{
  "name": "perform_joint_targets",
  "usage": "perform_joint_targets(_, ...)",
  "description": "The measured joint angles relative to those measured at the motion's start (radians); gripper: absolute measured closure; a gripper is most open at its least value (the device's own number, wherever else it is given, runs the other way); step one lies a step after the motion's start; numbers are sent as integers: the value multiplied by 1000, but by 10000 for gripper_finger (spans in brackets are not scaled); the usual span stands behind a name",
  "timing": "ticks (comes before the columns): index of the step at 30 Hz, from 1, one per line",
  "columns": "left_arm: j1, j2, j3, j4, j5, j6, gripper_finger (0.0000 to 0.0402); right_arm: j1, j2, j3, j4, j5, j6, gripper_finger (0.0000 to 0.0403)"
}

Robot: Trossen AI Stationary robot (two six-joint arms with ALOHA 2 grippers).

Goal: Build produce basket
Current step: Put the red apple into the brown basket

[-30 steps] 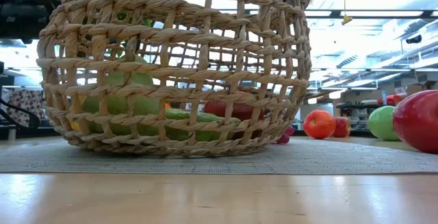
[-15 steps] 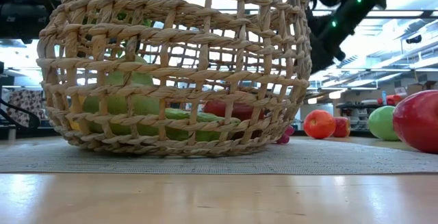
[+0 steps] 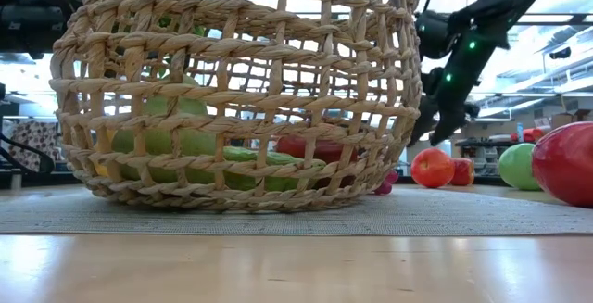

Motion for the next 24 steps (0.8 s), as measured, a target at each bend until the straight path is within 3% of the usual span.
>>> perform_joint_targets(15,0,0,0,0,0,0,12,-40,192,0,-2,-23,45,10)
perform_joint_targets(24,0,0,0,0,0,0,12,-41,170,0,5,-26,40,85)
